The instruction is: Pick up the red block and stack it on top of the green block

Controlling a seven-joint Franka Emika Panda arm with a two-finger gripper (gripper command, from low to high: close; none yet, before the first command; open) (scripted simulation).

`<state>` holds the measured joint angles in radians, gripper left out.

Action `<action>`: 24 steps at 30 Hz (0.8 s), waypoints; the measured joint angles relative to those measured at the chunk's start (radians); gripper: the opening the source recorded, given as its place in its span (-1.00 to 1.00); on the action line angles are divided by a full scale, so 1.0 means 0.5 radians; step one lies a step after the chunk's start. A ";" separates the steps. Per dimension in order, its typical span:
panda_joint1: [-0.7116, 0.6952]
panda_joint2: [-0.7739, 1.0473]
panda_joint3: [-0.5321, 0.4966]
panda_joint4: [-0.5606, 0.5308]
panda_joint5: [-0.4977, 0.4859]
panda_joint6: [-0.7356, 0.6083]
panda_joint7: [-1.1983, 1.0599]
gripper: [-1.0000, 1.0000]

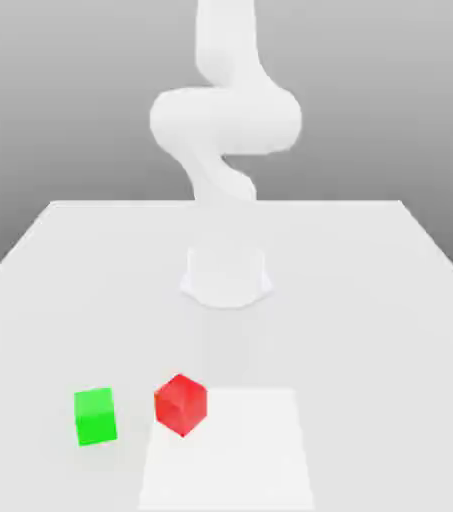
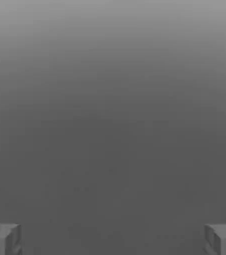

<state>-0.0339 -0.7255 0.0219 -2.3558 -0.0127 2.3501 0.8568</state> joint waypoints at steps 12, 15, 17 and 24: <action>-0.320 0.867 0.119 -0.607 -0.098 0.561 0.613 0.00; -0.363 1.111 0.102 -0.772 -0.077 0.720 0.747 0.00; -0.377 1.278 0.086 -0.886 -0.018 0.832 0.809 0.00; -0.361 1.779 0.037 -0.900 -0.038 1.244 0.894 0.00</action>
<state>-0.2145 0.1639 0.0405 -2.8058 -0.0316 2.9719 1.3038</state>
